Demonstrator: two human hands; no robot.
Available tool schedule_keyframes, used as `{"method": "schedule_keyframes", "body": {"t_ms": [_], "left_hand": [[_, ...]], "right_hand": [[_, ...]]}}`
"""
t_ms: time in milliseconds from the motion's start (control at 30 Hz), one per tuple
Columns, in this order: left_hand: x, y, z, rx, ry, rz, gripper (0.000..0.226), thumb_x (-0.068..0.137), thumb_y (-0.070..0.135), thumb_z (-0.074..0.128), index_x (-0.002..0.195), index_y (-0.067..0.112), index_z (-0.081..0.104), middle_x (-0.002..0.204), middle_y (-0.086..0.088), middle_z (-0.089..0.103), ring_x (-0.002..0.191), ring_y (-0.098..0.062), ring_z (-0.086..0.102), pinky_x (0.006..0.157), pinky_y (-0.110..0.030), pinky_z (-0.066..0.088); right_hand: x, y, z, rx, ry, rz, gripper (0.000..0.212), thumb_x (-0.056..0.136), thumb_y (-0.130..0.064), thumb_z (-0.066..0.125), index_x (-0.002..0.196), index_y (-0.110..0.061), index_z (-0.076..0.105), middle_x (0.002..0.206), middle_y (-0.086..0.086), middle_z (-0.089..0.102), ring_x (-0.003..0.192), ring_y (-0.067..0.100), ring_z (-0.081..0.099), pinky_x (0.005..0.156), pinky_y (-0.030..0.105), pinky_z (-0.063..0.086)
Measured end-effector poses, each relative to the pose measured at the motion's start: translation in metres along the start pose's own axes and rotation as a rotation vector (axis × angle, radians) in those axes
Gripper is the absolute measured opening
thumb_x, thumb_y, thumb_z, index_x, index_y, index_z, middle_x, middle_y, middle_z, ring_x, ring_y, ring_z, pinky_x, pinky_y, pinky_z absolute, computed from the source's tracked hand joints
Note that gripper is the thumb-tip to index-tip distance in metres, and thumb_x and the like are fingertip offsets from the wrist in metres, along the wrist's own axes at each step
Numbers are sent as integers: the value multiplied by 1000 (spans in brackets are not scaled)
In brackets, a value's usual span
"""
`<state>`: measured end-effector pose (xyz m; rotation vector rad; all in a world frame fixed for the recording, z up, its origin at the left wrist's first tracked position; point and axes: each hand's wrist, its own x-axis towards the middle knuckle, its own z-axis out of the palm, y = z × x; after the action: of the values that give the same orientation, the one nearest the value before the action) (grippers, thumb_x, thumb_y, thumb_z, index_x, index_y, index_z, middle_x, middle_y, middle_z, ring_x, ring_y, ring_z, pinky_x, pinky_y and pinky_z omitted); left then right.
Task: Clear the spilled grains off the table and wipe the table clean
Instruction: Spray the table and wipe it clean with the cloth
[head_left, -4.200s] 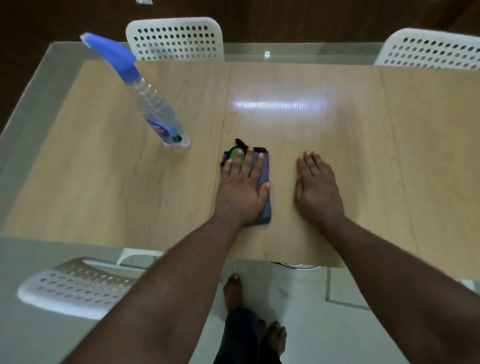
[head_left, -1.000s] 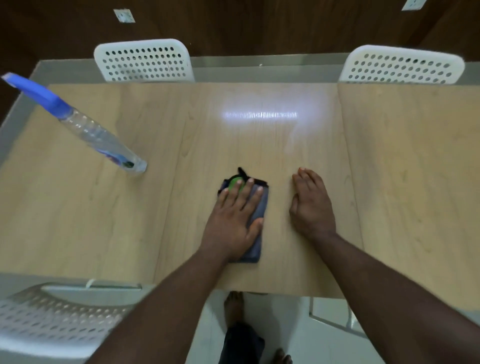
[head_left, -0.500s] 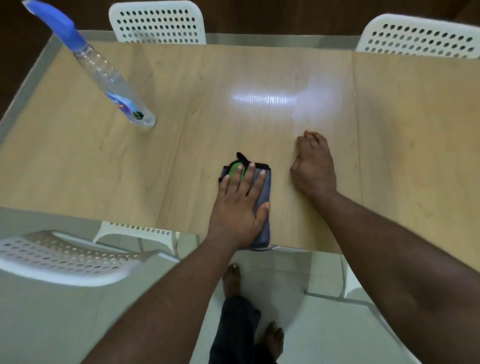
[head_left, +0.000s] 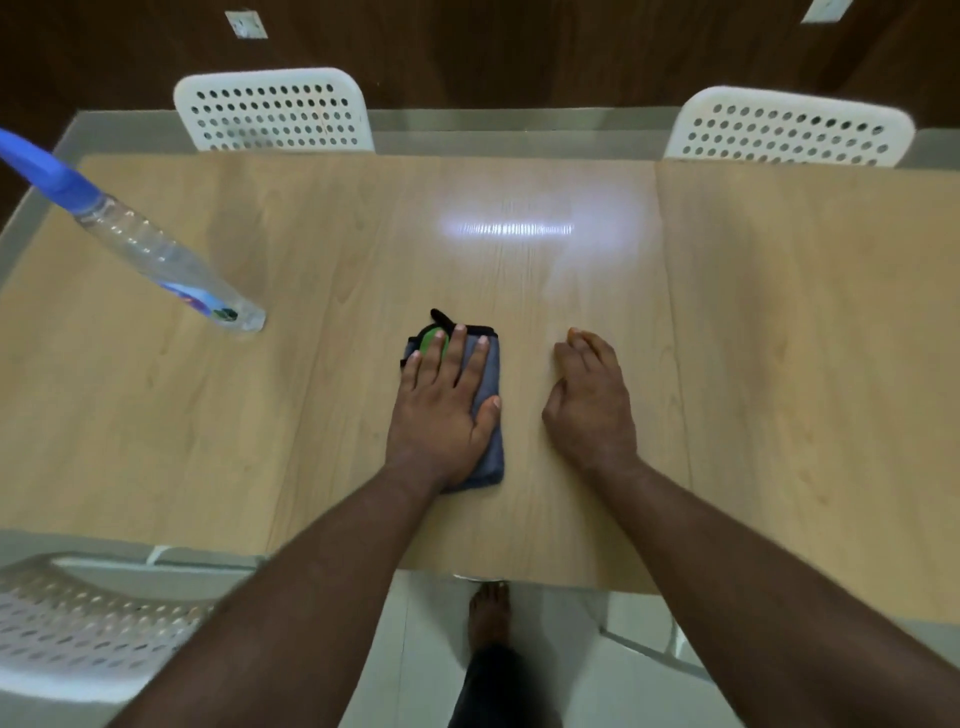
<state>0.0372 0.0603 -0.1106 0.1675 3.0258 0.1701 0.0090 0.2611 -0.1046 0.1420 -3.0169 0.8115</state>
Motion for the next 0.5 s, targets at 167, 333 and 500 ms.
{"method": "schedule_keyframes", "body": {"t_ms": [167, 333, 500], "left_hand": [[66, 11, -10, -6, 2, 29, 75, 103, 60, 12, 169, 27, -3, 177, -5, -8, 163, -26, -5, 131, -50, 4], [125, 14, -13, -12, 3, 53, 75, 102, 61, 10, 169, 28, -1, 177, -5, -7, 163, -26, -5, 131, -48, 2], [196, 18, -21, -4, 17, 83, 75, 103, 60, 11, 169, 26, 3, 177, -7, 1, 163, -28, 1, 131, -49, 4]], "right_hand": [[26, 17, -10, -15, 49, -89, 41, 92, -20, 53, 126, -6, 71, 132, 9, 71, 126, 26, 55, 105, 42, 52], [94, 59, -37, -167, 66, -81, 46, 92, -28, 47, 123, -5, 72, 131, 12, 70, 122, 32, 56, 101, 43, 52], [137, 97, -52, -238, 72, -85, 46, 92, -25, 50, 129, -4, 68, 138, 14, 65, 127, 35, 52, 103, 47, 49]]}}
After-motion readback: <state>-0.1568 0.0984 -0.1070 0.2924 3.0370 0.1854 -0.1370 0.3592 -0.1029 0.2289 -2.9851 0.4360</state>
